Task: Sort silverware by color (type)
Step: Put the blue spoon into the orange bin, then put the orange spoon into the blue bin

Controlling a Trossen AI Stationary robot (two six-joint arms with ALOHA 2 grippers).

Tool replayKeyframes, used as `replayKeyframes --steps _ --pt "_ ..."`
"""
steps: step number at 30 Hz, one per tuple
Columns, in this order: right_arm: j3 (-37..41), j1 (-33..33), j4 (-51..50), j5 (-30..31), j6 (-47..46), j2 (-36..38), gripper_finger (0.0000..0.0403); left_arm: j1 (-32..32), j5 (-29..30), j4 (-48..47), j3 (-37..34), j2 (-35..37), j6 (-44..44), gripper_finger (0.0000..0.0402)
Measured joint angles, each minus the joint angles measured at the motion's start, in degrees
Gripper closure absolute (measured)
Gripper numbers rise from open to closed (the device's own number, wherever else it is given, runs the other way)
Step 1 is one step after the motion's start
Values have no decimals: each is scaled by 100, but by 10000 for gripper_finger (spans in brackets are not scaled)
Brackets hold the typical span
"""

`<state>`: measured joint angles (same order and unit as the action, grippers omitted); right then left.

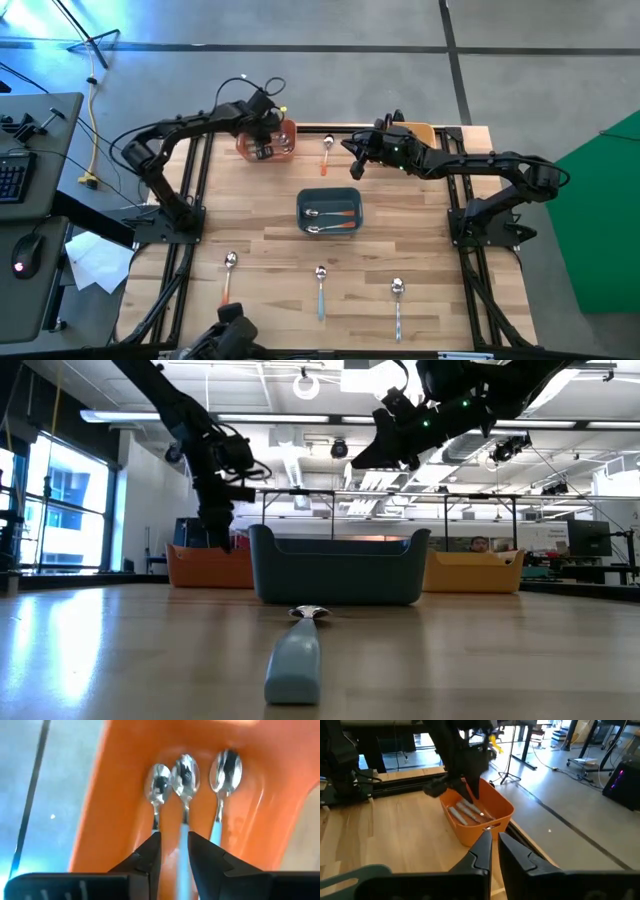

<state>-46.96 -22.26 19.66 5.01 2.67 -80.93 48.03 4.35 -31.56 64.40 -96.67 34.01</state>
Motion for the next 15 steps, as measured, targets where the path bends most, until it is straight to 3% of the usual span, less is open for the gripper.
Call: replayKeyframes --steps 6,15 --pt "0 -17 -146 198 -295 0 375 -7 -41 299 -102 511 -482 296" --pt "-457 -155 -770 320 -1031 -117 324 -296 -33 2435 -1653 1762 -1136 346"
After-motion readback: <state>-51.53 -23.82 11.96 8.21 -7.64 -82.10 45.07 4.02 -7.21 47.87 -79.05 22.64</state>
